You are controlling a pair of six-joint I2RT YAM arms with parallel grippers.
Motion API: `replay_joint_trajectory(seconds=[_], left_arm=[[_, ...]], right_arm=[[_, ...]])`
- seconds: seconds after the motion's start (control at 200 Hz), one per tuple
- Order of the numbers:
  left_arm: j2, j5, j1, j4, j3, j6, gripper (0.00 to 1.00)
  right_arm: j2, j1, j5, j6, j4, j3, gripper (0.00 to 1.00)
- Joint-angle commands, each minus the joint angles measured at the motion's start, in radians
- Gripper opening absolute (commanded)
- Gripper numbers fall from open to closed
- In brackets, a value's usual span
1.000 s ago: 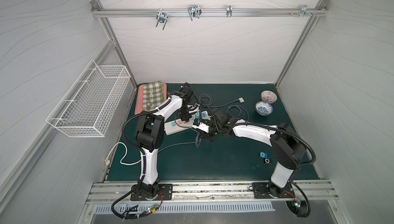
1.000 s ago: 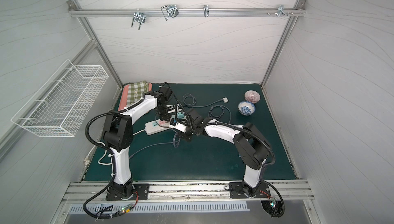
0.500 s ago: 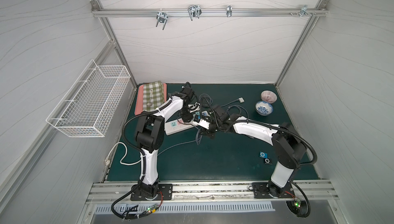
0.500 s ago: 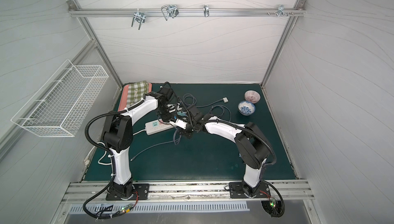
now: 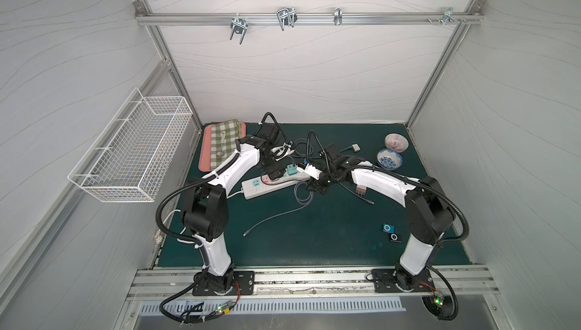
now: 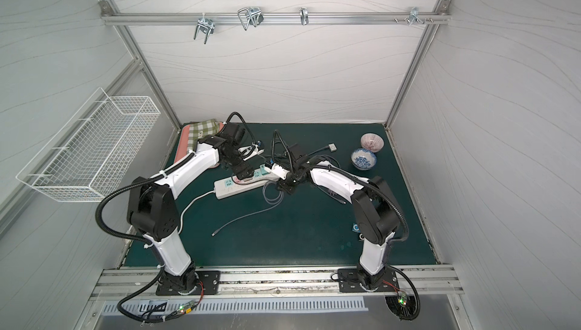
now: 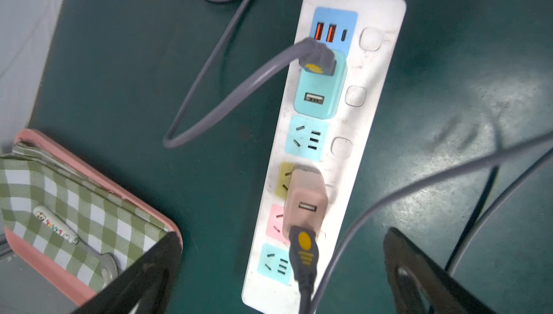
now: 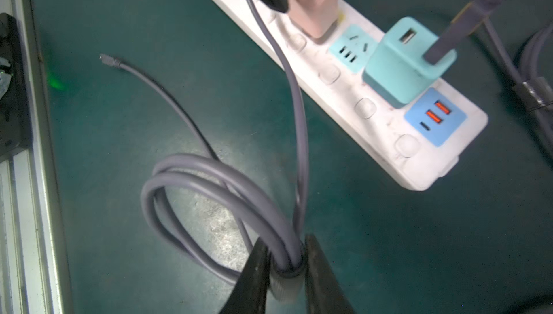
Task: Charge mp3
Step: Adjust the charging cable at the center of the board, then pick up the charging cable from the center of the board.
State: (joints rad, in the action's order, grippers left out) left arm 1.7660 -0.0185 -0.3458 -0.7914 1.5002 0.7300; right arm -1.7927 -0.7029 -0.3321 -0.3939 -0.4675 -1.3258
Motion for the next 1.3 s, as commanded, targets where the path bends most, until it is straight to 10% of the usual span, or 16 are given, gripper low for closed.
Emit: replay_joint_trajectory(seconds=[0.0, 0.695, 1.005, 1.295], left_arm=[[-0.038, -0.031, 0.010, 0.030, -0.020, 0.004, 0.99], [-0.409, -0.357, 0.000, 0.070, -0.353, -0.331, 0.99], [-0.331, -0.178, -0.202, -0.029, -0.403, -0.329, 0.99], [-0.169, -0.117, -0.303, 0.112, -0.392, -0.564, 0.78]], right_arm=[[-0.041, 0.013, 0.007, -0.039, -0.086, -0.056, 0.23], [-0.249, 0.114, 0.189, -0.033, -0.234, -0.346, 0.32], [-0.055, 0.204, 0.102, 0.174, -0.057, -0.107, 0.40], [0.091, 0.229, 0.095, 0.305, -0.015, 0.064, 0.42]])
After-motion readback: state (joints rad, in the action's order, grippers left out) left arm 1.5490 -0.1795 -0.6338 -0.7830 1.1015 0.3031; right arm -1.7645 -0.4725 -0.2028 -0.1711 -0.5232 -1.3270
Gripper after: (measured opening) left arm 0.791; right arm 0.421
